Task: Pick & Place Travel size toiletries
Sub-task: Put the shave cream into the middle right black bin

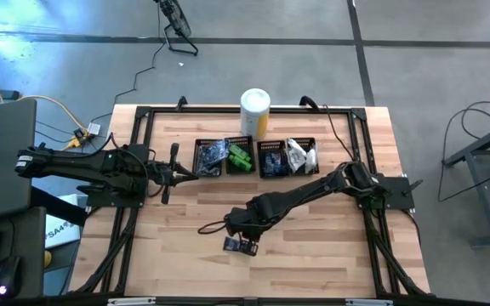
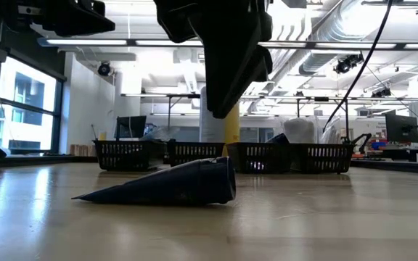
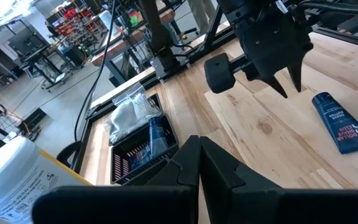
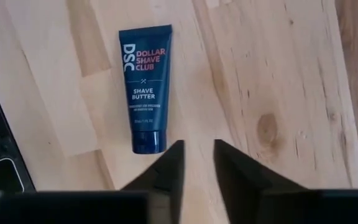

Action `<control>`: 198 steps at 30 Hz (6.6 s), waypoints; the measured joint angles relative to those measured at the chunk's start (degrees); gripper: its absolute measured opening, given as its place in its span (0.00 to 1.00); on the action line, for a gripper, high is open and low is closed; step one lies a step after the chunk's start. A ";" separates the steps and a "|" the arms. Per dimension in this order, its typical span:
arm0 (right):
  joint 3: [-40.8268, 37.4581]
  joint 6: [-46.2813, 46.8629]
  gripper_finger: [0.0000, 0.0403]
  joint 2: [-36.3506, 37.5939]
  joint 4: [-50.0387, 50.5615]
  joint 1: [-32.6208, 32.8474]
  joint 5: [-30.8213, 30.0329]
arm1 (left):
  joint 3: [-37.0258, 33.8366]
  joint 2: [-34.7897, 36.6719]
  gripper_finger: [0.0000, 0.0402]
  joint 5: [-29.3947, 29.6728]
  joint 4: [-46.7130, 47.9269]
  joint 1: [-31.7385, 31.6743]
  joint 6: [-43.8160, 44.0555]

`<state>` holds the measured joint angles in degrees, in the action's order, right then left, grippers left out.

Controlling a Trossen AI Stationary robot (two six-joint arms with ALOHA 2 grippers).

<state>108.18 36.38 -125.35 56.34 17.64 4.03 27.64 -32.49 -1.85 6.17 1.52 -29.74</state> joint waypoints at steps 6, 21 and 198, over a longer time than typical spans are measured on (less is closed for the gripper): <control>0.00 -0.07 0.41 0.00 0.00 0.94 1.04 | 0.00 0.00 0.01 -0.17 0.00 0.00 0.00; 0.09 3.31 0.62 -2.36 -4.95 3.76 2.33 | 0.09 0.00 0.01 -0.13 0.00 0.00 0.00; -0.20 5.73 0.32 9.35 10.22 -0.48 -19.06 | 0.02 0.02 0.01 -0.17 1.29 0.00 -0.18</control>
<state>107.98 42.11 -116.01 66.56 17.16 -15.03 27.66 -32.47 -2.02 7.46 1.52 -29.91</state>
